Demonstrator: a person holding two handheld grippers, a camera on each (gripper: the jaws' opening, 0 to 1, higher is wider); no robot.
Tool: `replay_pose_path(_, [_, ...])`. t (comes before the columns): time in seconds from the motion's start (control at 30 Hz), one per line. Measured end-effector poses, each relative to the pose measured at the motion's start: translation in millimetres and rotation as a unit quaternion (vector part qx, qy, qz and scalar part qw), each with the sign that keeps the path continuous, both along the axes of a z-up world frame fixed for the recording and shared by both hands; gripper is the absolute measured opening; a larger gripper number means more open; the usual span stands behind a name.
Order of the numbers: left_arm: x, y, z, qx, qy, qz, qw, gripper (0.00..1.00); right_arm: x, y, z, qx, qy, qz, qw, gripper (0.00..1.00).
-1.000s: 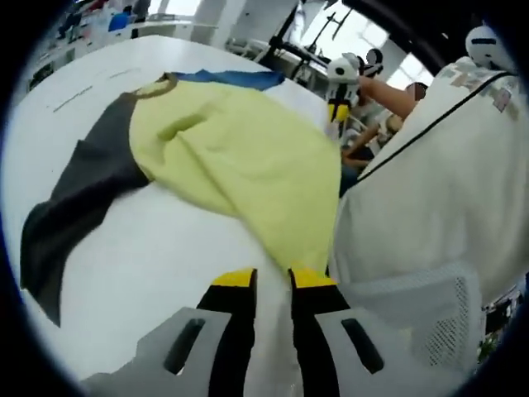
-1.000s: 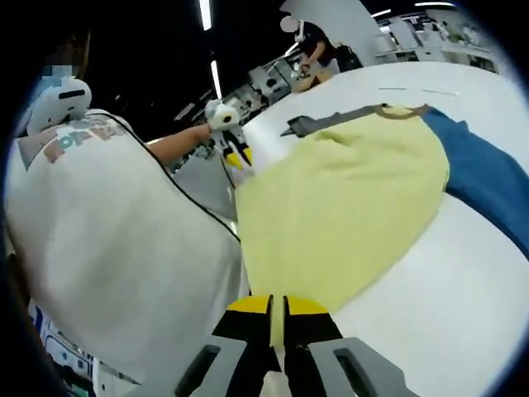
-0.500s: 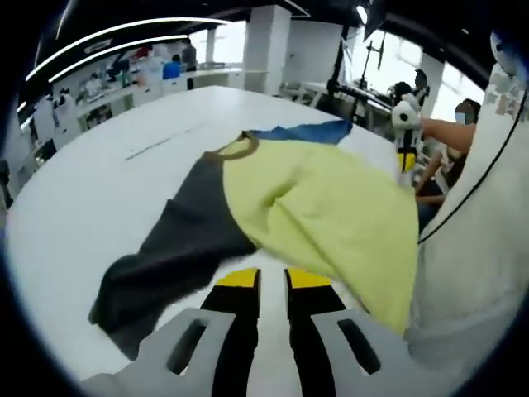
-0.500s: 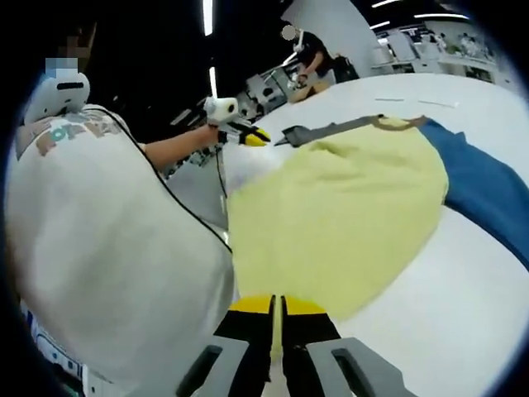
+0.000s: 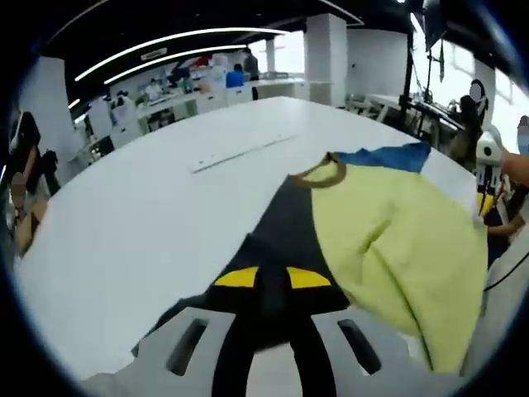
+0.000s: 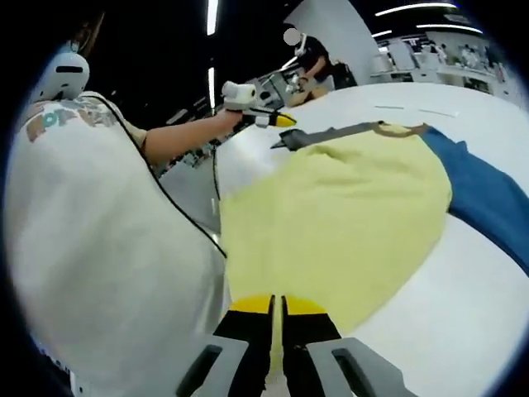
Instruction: Fold the garment on the visible template until the final outline fits inside the template.
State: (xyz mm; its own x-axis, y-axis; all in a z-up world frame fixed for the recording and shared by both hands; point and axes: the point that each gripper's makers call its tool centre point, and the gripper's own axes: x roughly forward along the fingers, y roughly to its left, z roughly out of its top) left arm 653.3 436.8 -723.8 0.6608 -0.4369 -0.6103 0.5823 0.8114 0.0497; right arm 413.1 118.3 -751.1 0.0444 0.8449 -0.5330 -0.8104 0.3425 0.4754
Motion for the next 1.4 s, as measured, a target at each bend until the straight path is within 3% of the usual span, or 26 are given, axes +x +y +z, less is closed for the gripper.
replay_pose_path(0.07, [10.8,-1.6,-3.4,0.033,-0.009,-0.008,0.9994,0.14,-1.9,-1.0,0.1,-0.001,0.000,-0.003,1.0000,0.00])
replay_pose_path(0.27, [35.1,-8.9,-21.2,0.051,0.011,-0.009,0.9986,0.13,-9.2,-3.5,0.1,-0.005,-0.006,-0.008,0.9999,0.00])
replay_pose_path(0.37, [46.4,-2.2,-31.2,0.083,0.019,0.004,0.9964,0.12,-10.9,-5.9,-2.2,-0.007,-0.008,-0.016,0.9998,0.00])
replay_pose_path(0.5, [61.0,-0.7,-35.0,0.056,0.028,0.030,0.9976,0.13,-10.7,-10.4,-6.1,-0.018,-0.022,-0.031,0.9991,0.00])
replay_pose_path(0.57, [65.1,-0.4,-38.4,0.060,0.033,0.032,0.9972,0.14,-7.8,-14.3,-8.8,-0.032,-0.039,-0.040,0.9979,0.00])
replay_pose_path(0.73, [63.5,-5.2,-42.8,0.063,0.041,0.037,0.9965,0.14,-6.9,-24.6,-17.0,-0.086,-0.079,-0.030,0.9927,0.00])
replay_pose_path(0.9, [60.3,-8.3,-46.2,0.070,0.049,0.036,0.9957,0.18,-5.6,-28.9,-16.4,-0.099,-0.094,-0.038,0.9899,0.15])
replay_pose_path(0.97, [59.6,-7.8,-47.7,0.073,0.052,0.037,0.9953,0.18,-1.9,-35.2,-18.1,-0.117,-0.106,-0.048,0.9863,0.15])
replay_pose_path(1.1, [58.1,-7.3,-51.5,0.078,0.060,0.036,0.9945,0.17,-1.9,-49.9,-26.1,-0.149,-0.099,-0.070,0.9814,0.15])
replay_pose_path(1.13, [58.1,-7.5,-52.3,0.079,0.061,0.035,0.9944,0.17,-4.2,-54.4,-30.0,-0.160,-0.082,-0.083,0.9803,0.16])
replay_pose_path(1.4, [59.7,-11.2,-54.7,0.075,0.068,0.031,0.9944,0.08,-8.4,-42.3,-34.6,-0.161,-0.084,-0.080,0.9800,0.14])
